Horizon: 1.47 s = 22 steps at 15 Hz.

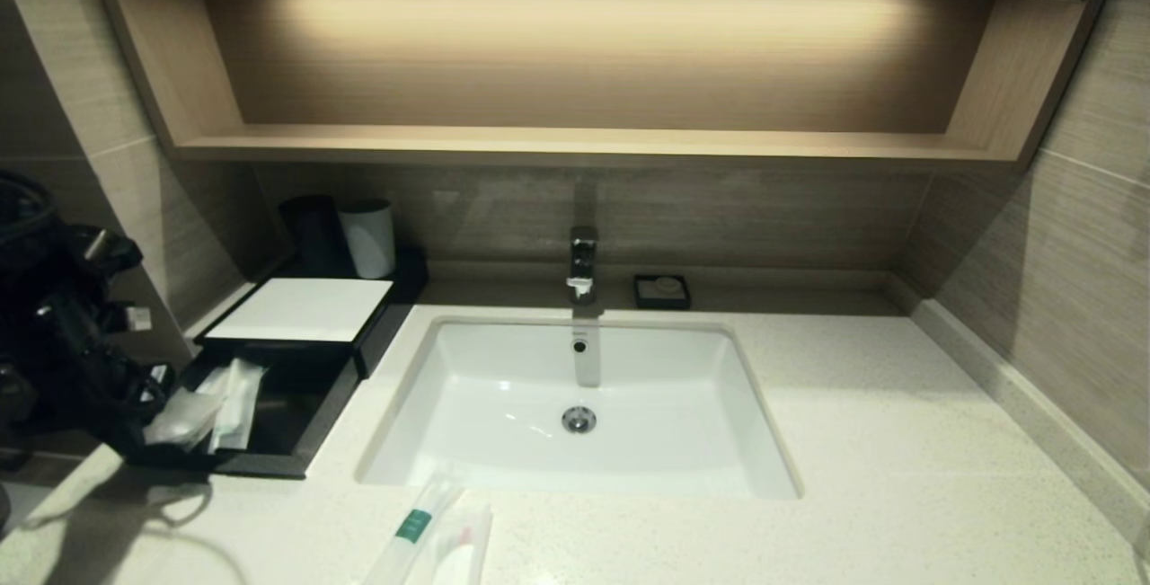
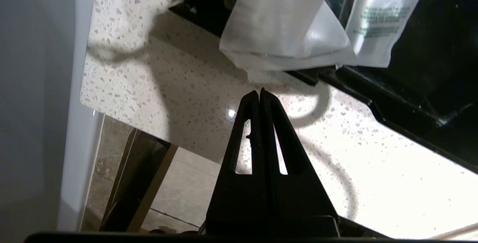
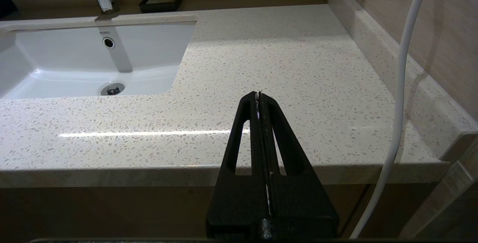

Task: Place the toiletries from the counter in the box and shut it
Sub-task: Place the bathroom toiletry into the drawer, then pick up the bathroom toiletry

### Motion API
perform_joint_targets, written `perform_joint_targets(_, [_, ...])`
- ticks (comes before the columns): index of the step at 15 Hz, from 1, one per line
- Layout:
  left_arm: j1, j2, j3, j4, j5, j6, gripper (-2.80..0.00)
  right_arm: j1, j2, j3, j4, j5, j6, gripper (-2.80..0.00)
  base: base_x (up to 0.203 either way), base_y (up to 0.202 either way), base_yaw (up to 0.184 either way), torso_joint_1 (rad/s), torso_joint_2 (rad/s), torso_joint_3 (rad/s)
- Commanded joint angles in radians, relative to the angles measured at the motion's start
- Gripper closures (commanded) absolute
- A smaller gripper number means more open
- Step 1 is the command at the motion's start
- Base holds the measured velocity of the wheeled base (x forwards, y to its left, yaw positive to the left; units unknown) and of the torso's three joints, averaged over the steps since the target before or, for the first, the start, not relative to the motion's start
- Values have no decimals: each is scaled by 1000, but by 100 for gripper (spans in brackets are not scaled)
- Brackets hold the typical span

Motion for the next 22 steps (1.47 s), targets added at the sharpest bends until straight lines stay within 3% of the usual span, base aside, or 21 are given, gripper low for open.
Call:
perform_joint_targets(1, [6,40,-12,0,1,-1,0,1,2,0,0,0,1,0,0,0,0,0,0,0])
perform_joint_targets(13, [25,63,-62,-83,-4,9,0,0,2,0,0,0,1,0,0,0,0,0,0,0])
perform_joint_targets(16, [13,-10,-62,-82,-25,10,0,0,2,0,0,0,1,0,0,0,0,0,0,0])
perform_joint_targets(18, [-39,-126,-56,-61,-82,19,0,0,2,0,0,0,1,0,0,0,0,0,0,0])
perform_joint_targets(22, [-327,-318,-4,184,-126,19,0,1,2,0,0,0,1,0,0,0,0,0,0,0])
